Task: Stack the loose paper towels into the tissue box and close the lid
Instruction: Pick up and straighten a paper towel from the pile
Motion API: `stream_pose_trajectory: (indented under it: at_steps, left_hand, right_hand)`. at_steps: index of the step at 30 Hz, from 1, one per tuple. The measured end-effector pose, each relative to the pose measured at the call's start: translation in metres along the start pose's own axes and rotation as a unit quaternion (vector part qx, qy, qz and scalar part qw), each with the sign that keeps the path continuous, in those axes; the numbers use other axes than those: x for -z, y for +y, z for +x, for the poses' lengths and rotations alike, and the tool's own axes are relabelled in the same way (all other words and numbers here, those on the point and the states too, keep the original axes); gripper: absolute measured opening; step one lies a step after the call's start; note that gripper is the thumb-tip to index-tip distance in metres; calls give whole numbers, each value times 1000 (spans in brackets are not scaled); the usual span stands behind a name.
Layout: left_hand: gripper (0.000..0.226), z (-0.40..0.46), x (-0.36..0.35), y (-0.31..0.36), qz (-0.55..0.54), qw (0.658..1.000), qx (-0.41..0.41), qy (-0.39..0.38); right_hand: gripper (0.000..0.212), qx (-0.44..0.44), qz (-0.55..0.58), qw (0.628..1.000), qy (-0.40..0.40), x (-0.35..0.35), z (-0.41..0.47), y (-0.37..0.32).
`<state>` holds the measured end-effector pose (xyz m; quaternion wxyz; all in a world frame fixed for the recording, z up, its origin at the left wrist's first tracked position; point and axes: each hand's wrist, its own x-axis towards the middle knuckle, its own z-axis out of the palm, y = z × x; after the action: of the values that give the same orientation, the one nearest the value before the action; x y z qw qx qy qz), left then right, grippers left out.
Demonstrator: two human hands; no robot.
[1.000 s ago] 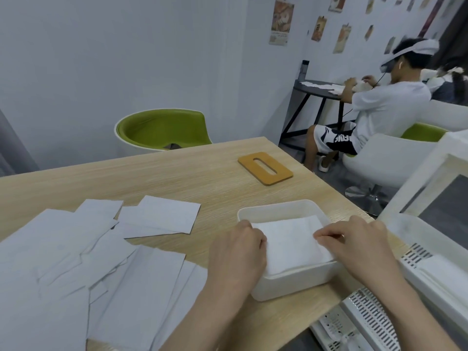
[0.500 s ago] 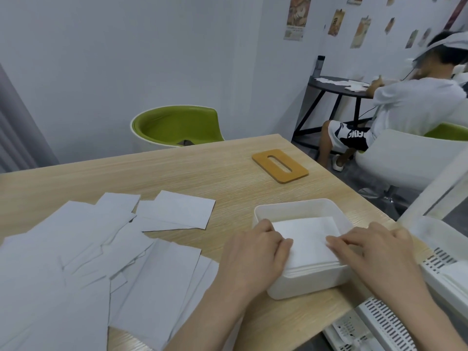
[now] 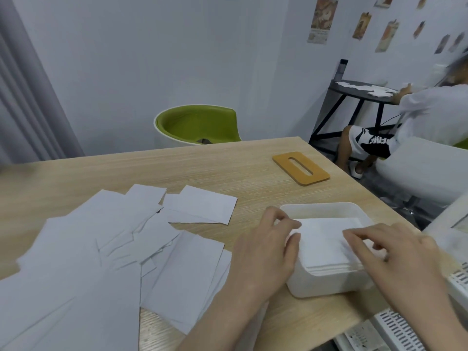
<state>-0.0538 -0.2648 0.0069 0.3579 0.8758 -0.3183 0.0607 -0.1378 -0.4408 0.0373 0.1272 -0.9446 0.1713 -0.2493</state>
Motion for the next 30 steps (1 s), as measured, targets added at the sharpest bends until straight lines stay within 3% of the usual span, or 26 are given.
stream_pose_trajectory:
  at_steps: [7, 11, 14, 18, 23, 30]
  left_hand:
    - [27, -45, 36, -51, 45, 996, 78, 16]
    - [25, -77, 60, -88, 80, 985, 150, 31]
    - [22, -95, 71, -110, 107, 979, 165, 58]
    - [42, -110, 75, -128, 154, 977, 138, 57]
    - [42, -117, 66, -138, 136, 976, 161, 54]
    - [37, -120, 60, -145, 137, 977, 149, 66]
  right_hand:
    - [11, 94, 162, 982, 3, -18, -20, -58]
    - [11, 117, 213, 968, -69, -43, -40, -93]
    - [10, 68, 218, 958, -173, -67, -48, -110]
    - [28, -29, 195, 942, -273, -95, -44, -122]
    - [41, -118, 181, 923, -317, -120, -35, -124]
    - [26, -199, 284, 877, -332, -131, -29, -132]
